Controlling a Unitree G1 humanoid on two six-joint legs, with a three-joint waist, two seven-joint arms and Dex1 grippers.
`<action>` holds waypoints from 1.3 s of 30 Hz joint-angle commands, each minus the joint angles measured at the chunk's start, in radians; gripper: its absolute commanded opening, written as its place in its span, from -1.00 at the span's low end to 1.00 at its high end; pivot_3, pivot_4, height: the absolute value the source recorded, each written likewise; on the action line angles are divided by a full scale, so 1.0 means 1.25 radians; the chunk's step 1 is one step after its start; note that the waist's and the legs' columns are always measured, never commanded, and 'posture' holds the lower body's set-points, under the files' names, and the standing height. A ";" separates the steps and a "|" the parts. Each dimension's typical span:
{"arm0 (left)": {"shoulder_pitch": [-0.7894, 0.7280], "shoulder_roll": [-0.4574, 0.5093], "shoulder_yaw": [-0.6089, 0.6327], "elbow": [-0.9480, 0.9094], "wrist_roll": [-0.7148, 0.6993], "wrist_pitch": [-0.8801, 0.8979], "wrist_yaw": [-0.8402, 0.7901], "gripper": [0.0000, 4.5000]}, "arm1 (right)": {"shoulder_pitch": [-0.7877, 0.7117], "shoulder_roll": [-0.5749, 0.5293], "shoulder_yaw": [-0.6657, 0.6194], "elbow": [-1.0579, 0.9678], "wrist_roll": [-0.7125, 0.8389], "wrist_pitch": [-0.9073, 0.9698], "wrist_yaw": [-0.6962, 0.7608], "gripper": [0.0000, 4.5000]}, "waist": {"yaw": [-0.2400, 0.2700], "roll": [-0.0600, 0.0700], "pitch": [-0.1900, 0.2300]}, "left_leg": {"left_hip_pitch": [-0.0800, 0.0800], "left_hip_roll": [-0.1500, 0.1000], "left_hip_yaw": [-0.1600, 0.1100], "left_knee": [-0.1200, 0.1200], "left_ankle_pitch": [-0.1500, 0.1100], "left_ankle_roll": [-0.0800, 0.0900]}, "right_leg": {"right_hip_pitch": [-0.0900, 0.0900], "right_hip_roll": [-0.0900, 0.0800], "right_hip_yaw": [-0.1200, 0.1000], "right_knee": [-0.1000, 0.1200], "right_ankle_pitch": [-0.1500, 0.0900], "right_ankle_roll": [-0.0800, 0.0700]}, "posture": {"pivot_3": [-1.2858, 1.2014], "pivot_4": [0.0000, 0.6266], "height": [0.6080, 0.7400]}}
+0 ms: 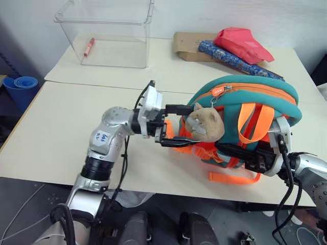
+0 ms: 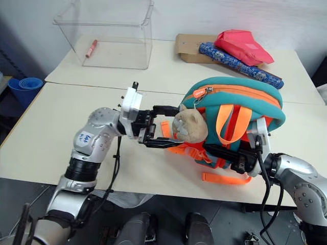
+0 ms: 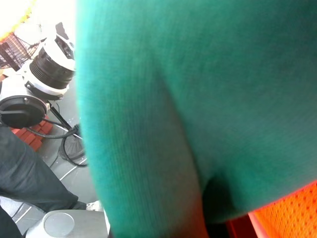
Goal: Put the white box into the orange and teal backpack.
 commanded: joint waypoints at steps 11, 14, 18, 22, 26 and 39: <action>-0.033 0.018 0.014 0.016 0.010 -0.043 0.038 -0.17 | 0.007 0.026 -0.018 -0.025 0.014 -0.010 -0.016 -1.00 | 0.002 0.000 0.000 | 0.000 0.000 0.000 0.000 0.000 0.000 | 0.000 0.000 -0.001 0.000 0.000 0.000 | 0.03 -0.52 1.00; -0.104 0.094 0.069 0.070 -0.039 0.013 -0.016 -0.45 | 0.032 0.031 -0.048 -0.031 0.026 -0.016 -0.020 -1.00 | 0.002 0.000 0.000 | 0.000 0.000 0.000 0.000 0.000 0.000 | 0.000 0.000 -0.001 0.000 0.000 0.000 | 0.03 -0.52 1.00; -0.199 0.194 0.099 0.215 -0.022 -0.019 -0.085 -0.55 | 0.063 0.059 -0.110 -0.033 0.063 -0.037 -0.038 -1.00 | 0.001 0.000 0.000 | 0.000 0.000 0.000 0.000 0.000 0.000 | 0.000 0.001 -0.003 0.000 0.000 0.000 | 0.03 -0.52 1.00; -0.271 0.243 0.084 0.426 0.069 -0.128 -0.082 -0.55 | 0.102 0.073 -0.152 -0.039 0.083 -0.043 -0.054 -1.00 | 0.002 0.000 0.000 | 0.000 -0.001 0.001 0.000 0.000 0.000 | -0.001 0.001 -0.008 0.001 0.000 0.000 | 0.03 -0.52 1.00; -0.282 0.234 0.042 0.606 0.167 -0.266 -0.068 -0.55 | 0.151 0.093 -0.176 -0.041 0.093 -0.057 -0.067 -1.00 | 0.003 0.000 0.000 | 0.000 -0.001 0.001 0.000 0.000 0.001 | -0.001 0.001 -0.009 0.001 0.000 0.000 | 0.03 -0.52 1.00; -0.067 0.067 -0.040 0.535 0.256 -0.419 -0.028 -0.41 | 0.181 0.179 -0.114 -0.040 -0.027 -0.164 -0.127 -1.00 | 0.002 0.000 0.000 | 0.000 -0.002 0.001 0.000 -0.001 0.002 | -0.001 -0.001 -0.007 0.001 0.000 0.001 | 0.03 -0.52 1.00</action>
